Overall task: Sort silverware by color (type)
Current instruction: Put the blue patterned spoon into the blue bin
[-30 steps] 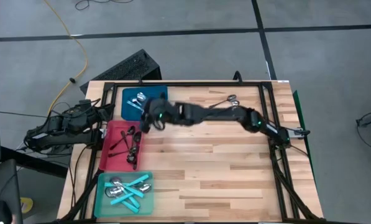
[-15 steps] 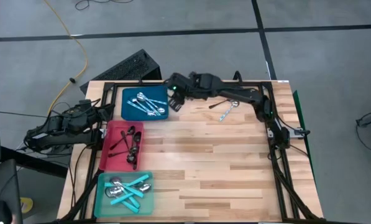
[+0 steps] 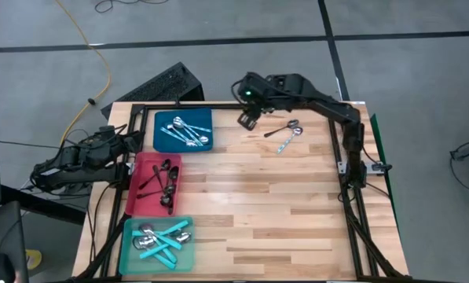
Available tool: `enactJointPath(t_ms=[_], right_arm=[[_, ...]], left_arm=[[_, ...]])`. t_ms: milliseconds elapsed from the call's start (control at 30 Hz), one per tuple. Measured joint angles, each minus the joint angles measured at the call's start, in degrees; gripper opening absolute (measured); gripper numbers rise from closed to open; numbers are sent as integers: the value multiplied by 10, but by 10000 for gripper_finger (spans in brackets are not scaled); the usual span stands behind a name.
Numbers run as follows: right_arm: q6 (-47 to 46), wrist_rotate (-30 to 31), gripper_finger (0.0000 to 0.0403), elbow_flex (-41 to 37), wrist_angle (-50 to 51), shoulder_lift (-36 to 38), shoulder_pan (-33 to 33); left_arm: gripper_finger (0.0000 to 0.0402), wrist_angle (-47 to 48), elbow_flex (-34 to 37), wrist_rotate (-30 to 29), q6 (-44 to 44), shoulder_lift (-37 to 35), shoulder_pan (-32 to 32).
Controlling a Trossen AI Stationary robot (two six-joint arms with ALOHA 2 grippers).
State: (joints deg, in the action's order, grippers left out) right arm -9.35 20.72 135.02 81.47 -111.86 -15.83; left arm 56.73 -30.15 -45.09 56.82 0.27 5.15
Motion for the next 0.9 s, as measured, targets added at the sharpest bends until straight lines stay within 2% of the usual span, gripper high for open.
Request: enactJointPath(t_ms=[100,200,500,667,900], right_arm=[[8,1,189,-7,61,20,-7],[8,1,189,-27,80,46,-14],[-7,15,189,-106,29,171,-30],[-28,2,189,-221,-60,257,-50],[-84,-41,189,-455,-234,359,-65]], left_arm=[[195,1,0,11,0,0,0],[195,1,0,8,0,0,0],[195,8,0,-2,14,0,0],[195,8,0,-8,23,0,0],[195,9,0,-13,25,0,0]])
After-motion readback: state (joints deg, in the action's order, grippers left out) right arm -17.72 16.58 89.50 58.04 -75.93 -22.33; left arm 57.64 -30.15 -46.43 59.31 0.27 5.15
